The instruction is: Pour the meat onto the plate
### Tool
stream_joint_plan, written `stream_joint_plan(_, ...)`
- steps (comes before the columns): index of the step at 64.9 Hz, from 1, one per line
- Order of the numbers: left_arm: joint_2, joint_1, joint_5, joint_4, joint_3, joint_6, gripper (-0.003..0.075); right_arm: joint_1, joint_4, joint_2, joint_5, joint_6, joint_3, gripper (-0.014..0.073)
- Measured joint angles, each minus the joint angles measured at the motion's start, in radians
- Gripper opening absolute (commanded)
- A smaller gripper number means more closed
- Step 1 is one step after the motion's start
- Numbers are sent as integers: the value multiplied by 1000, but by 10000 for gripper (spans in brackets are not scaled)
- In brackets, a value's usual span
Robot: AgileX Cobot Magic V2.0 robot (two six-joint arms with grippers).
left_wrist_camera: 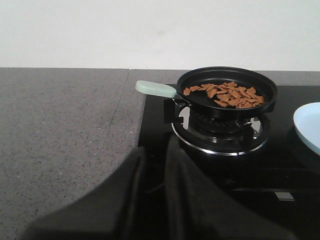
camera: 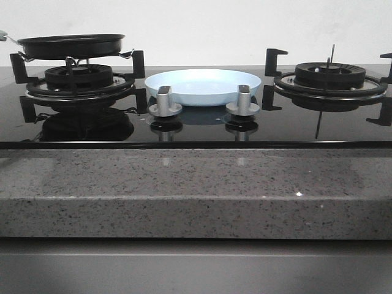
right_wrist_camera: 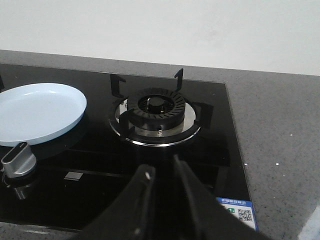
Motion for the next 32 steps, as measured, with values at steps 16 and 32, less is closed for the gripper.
stream_joint_plan(16,0,0,0,0,0,0,647,0,0,0,0,0,-1,518)
stream_joint_plan(32,0,0,0,0,0,0,596,0,3,0,-6,0,-1,518)
